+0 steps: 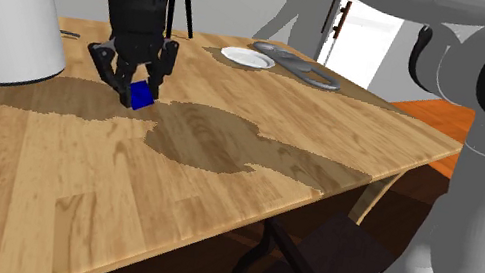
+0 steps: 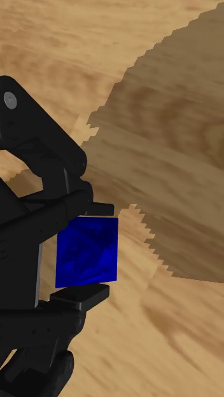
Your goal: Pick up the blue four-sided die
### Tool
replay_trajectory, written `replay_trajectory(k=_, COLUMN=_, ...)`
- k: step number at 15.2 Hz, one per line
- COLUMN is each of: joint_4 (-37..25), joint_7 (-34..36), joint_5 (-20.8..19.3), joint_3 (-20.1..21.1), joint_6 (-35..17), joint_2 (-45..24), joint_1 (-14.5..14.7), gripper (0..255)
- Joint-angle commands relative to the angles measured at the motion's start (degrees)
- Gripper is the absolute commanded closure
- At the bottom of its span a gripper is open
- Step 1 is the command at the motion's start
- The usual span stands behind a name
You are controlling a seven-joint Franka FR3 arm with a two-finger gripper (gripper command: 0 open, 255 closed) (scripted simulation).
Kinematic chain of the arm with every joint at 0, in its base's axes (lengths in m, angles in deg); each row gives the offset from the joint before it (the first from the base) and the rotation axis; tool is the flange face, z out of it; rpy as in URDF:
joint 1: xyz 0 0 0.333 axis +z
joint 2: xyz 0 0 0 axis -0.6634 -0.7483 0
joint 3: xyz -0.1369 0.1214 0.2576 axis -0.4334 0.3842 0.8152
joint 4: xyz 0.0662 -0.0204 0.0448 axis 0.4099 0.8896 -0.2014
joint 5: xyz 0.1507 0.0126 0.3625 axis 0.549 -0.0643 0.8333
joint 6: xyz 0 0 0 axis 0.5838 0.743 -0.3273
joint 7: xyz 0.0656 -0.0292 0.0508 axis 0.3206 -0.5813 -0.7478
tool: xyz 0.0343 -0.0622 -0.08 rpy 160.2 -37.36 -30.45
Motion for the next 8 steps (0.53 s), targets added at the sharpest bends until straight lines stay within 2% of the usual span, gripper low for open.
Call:
replay_trajectory(k=1, joint_4=-2.8, joint_7=0.1, joint_5=-0.4, joint_3=0.0, joint_6=2.1, joint_2=-0.8, joint_1=0.5, gripper=255)
replay_trajectory(k=6, joint_4=-9.8, joint_7=0.2, joint_5=-1.4, joint_3=0.1, joint_6=7.1, joint_2=-2.9, joint_1=1.9, gripper=255)
replay_trajectory(k=8, joint_4=-10.0, joint_7=0.2, joint_5=-1.4, joint_3=0.1, joint_6=7.3, joint_2=-2.9, joint_1=2.0, gripper=255)
